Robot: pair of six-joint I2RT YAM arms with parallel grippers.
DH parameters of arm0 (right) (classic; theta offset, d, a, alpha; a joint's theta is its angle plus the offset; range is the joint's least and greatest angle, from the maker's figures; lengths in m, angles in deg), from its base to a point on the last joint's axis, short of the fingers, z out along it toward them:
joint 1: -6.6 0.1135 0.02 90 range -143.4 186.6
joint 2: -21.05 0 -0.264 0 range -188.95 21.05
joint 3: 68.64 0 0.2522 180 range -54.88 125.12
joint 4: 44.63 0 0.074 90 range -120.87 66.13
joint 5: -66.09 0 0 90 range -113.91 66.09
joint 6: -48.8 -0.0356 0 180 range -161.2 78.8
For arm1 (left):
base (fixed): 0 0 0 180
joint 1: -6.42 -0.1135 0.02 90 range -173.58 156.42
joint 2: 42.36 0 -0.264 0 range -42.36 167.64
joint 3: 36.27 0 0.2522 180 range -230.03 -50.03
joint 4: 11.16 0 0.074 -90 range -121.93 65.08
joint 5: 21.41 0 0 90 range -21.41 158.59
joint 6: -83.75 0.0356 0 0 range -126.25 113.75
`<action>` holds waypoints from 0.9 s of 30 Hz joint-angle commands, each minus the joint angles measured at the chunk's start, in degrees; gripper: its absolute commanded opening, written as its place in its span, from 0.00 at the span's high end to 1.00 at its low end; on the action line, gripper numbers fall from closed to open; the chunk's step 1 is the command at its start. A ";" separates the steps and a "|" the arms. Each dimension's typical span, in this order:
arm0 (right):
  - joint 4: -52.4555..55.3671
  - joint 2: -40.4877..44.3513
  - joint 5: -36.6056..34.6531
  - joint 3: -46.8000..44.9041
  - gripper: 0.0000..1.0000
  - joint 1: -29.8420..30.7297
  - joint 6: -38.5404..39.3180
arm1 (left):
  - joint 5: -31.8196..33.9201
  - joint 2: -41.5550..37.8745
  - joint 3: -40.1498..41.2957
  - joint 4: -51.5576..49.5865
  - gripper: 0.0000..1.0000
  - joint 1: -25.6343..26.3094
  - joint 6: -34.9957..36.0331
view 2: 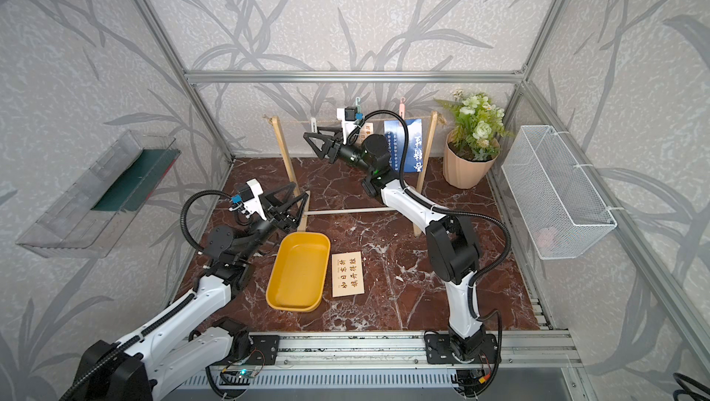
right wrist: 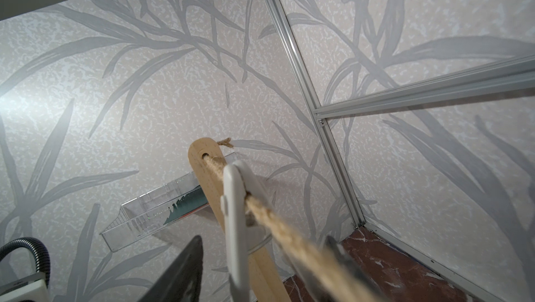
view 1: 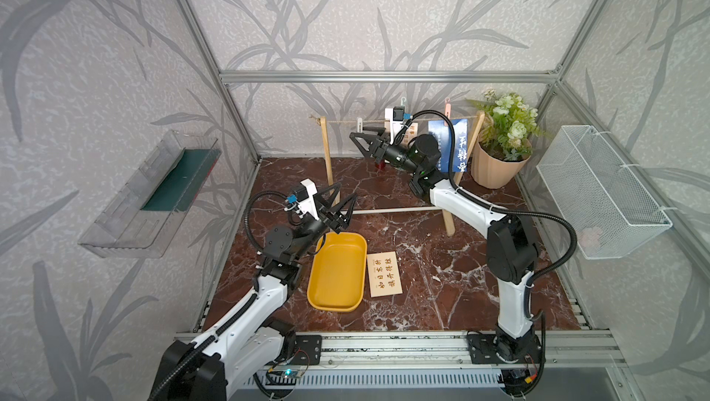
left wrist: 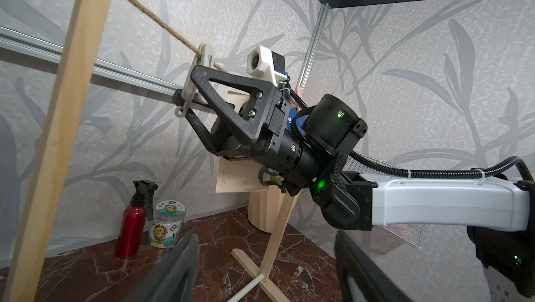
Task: Remove the postcards from the strings
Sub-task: Remove the clamp from the clothesline.
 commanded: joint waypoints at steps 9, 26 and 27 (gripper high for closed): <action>-3.09 0.35 1.48 0.46 0.50 -0.31 -0.91 | -0.77 -0.06 -1.82 0.78 0.25 0.16 -0.53; -3.04 0.44 1.80 0.33 0.75 -0.30 -0.90 | -0.32 -0.23 -1.90 0.54 0.25 0.21 -0.35; -2.92 0.43 1.79 0.32 0.75 -0.27 -0.92 | -0.28 -0.17 -1.89 0.59 0.25 0.21 -0.35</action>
